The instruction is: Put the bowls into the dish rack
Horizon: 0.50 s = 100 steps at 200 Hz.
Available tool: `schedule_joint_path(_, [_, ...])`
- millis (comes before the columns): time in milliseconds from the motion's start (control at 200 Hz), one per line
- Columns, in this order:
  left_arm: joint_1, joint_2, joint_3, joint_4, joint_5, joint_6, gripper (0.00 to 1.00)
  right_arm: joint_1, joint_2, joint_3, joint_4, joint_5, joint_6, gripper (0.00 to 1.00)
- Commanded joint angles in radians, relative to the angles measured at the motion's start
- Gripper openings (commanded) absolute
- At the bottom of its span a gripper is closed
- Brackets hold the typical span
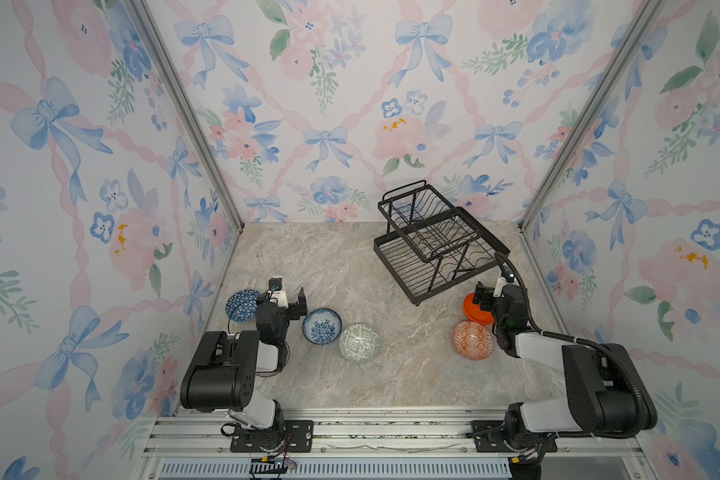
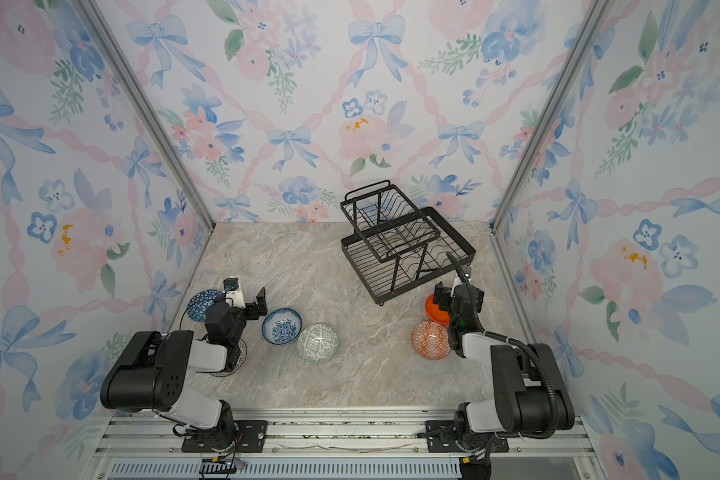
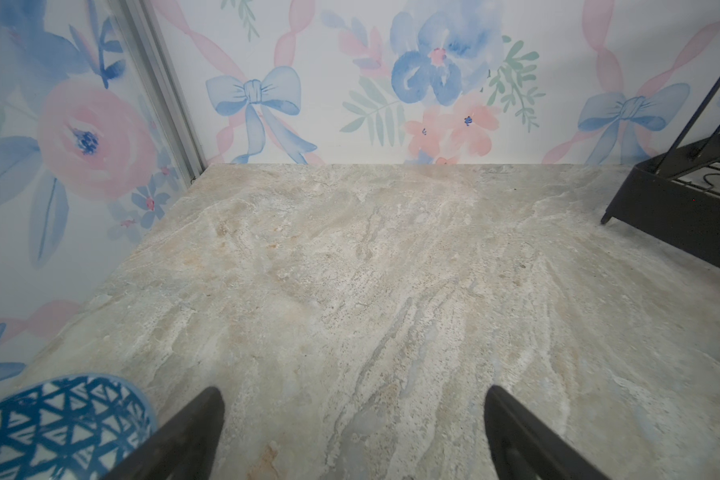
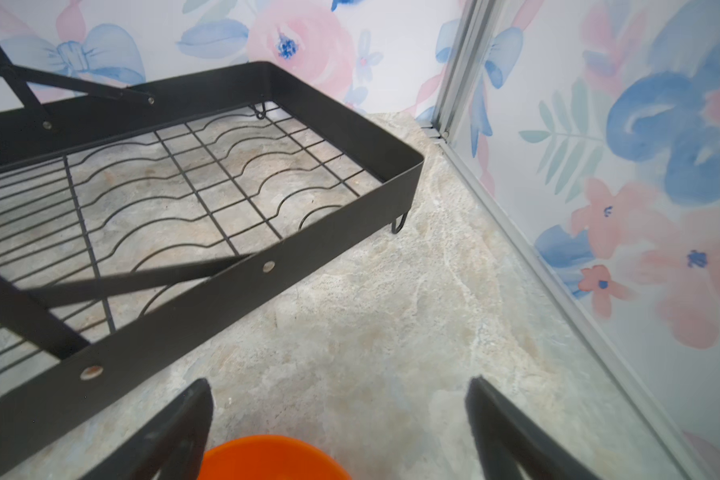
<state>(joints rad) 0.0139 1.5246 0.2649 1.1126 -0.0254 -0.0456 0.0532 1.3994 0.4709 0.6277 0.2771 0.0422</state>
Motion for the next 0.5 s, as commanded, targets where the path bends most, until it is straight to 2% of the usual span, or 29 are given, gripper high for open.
schedule_joint_path(0, [0.0,-0.069,0.064,-0.147,-0.013,-0.013,0.98,0.004,-0.068,0.114,-0.267,0.122,0.031,0.97])
schedule_joint_path(70, [-0.009,-0.119,0.089,-0.22,-0.032,-0.006,0.98,-0.004,-0.105,0.168,-0.399,0.164,0.061,0.97])
schedule_joint_path(135, [-0.028,-0.177,0.1,-0.263,-0.113,-0.02,0.98,-0.017,-0.136,0.206,-0.492,0.192,0.105,0.97])
schedule_joint_path(235, [-0.054,-0.274,0.123,-0.349,-0.132,-0.033,0.98,-0.053,-0.156,0.299,-0.664,0.192,0.215,0.97])
schedule_joint_path(305, [-0.088,-0.319,0.159,-0.433,-0.188,-0.044,0.98,-0.069,-0.127,0.404,-0.809,0.186,0.284,0.97])
schedule_joint_path(380, [-0.112,-0.353,0.189,-0.501,-0.269,-0.137,0.98,-0.076,-0.066,0.526,-0.936,0.16,0.338,0.97])
schedule_joint_path(495, [-0.159,-0.362,0.255,-0.615,-0.258,-0.269,0.98,-0.076,0.054,0.704,-1.098,0.12,0.376,0.97])
